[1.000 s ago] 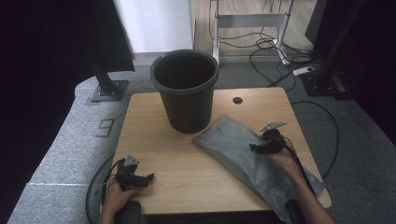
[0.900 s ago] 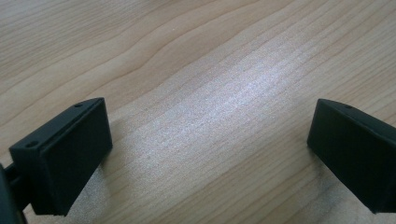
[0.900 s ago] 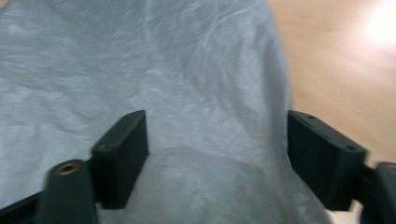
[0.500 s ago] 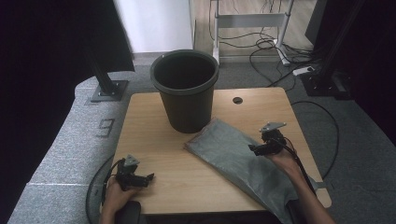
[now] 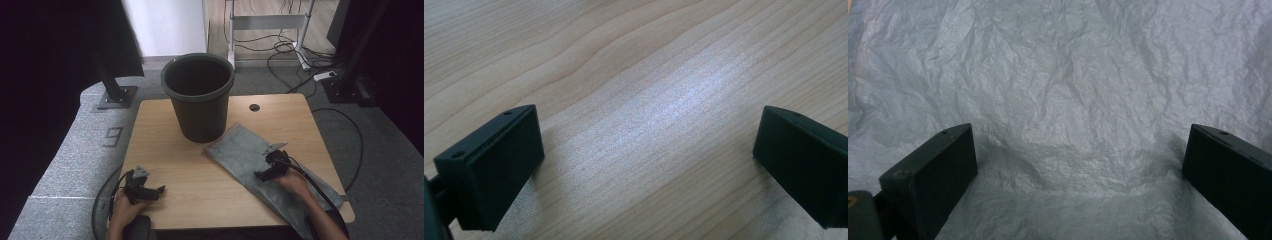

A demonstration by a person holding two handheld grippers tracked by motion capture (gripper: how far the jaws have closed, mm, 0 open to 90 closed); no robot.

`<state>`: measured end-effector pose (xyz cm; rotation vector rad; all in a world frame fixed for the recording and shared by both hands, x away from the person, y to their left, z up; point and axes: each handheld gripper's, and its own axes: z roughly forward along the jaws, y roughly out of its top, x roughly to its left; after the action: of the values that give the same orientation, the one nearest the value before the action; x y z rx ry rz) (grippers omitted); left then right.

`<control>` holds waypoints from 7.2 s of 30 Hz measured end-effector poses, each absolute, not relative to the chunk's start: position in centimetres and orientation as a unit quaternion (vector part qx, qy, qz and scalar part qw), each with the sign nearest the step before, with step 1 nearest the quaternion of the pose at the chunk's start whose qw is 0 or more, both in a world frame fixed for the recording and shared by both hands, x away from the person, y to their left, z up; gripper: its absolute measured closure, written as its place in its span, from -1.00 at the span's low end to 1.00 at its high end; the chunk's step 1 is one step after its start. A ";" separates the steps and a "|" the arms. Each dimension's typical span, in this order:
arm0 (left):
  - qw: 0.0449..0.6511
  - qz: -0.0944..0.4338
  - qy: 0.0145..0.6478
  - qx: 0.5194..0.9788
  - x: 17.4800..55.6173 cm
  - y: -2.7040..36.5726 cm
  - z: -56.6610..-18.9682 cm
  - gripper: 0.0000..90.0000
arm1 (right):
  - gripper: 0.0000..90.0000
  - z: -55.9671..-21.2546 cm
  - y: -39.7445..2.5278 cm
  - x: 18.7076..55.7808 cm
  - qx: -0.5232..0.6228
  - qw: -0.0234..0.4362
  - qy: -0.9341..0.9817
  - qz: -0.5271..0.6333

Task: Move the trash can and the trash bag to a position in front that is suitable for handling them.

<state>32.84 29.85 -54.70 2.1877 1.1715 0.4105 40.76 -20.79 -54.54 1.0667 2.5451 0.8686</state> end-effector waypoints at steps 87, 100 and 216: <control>0.307 0.157 0.446 0.826 32.8 29.8 -54.7 -1.00 | -0.58 -52.5 -21.9 37.4 0.390 0.152 0.852 0.314; 0.307 0.157 0.446 0.826 32.8 29.8 -54.7 -1.00 | -0.71 -53.3 -17.6 46.2 0.401 0.133 0.848 0.319; 0.400 0.237 0.412 0.784 59.5 19.5 -42.8 -1.00 | -1.00 -45.4 -21.7 56.4 0.487 0.187 0.763 0.381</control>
<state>59.51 19.54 -42.77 1.9830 1.0419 0.5999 56.45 -21.68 -45.41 1.3701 2.1486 1.0738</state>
